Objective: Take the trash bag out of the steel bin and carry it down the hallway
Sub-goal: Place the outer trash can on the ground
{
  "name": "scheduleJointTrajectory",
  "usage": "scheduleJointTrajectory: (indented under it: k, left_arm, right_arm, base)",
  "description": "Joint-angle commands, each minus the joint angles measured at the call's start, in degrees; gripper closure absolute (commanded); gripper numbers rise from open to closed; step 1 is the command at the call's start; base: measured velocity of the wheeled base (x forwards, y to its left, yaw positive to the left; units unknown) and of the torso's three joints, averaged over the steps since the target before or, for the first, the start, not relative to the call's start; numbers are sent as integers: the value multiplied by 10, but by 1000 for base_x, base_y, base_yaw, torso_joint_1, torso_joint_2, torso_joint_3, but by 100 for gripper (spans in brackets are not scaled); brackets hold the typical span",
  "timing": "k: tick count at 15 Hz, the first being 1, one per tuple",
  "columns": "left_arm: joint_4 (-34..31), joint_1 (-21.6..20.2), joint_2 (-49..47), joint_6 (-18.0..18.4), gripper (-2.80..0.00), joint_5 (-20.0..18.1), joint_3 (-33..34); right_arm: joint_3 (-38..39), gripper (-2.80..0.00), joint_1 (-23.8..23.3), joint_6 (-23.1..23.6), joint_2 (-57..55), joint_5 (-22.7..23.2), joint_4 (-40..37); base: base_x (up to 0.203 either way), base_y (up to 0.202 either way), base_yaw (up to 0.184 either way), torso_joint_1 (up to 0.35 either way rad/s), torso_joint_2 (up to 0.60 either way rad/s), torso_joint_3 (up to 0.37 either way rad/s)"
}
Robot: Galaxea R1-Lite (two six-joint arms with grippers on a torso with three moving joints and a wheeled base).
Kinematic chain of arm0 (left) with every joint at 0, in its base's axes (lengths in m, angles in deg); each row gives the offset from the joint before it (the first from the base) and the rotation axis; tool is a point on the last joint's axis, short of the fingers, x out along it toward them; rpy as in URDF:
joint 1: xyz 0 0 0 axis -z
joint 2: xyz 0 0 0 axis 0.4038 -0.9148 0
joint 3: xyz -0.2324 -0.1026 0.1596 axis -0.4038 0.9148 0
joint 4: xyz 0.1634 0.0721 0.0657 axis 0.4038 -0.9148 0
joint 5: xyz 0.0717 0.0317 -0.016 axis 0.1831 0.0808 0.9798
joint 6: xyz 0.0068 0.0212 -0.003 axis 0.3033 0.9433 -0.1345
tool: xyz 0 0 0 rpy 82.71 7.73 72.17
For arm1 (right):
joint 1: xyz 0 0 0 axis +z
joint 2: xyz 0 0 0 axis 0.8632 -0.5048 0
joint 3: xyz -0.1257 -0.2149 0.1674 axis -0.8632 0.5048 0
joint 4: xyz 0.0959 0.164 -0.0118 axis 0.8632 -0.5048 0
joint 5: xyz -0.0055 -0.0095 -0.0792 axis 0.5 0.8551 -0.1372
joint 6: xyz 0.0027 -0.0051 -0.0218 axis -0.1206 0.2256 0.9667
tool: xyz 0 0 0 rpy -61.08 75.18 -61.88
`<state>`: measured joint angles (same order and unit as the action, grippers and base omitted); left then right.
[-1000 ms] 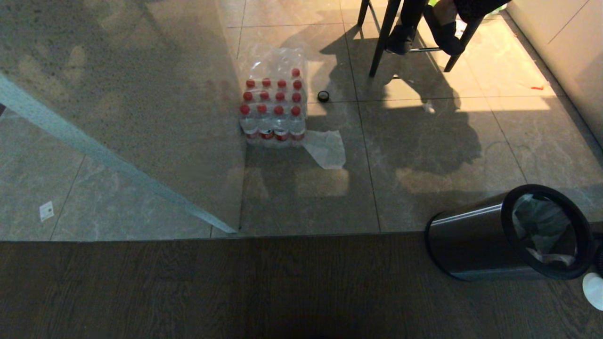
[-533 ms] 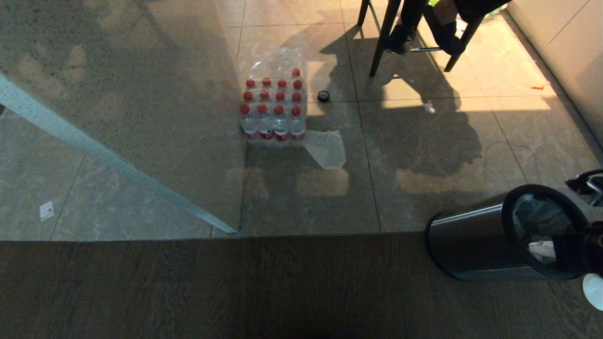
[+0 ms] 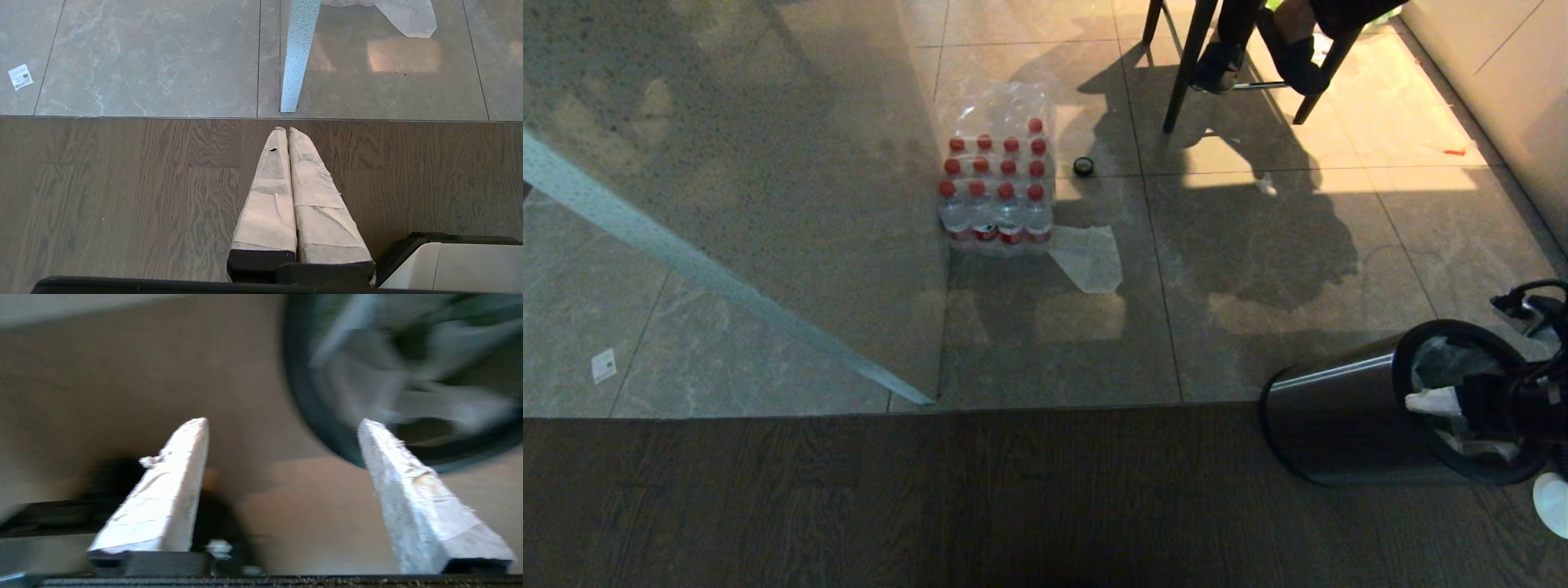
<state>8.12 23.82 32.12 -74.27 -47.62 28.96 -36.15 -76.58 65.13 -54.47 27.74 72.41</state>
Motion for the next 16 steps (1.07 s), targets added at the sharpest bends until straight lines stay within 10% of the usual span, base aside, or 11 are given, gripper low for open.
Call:
scheduleJointTrajectory:
  k: [1, 16]
  left_arm:
    - [0, 0, 0, 0, 0, 0, 0]
    - [0, 0, 0, 0, 0, 0, 0]
  right_arm:
    - [-2, -280, -5, -15, -27, 22, 8]
    - [-121, -280, 18, -50, -253, 56, 158]
  base:
    - [0, 0, 0, 0, 0, 0]
    - [0, 0, 0, 0, 0, 0]
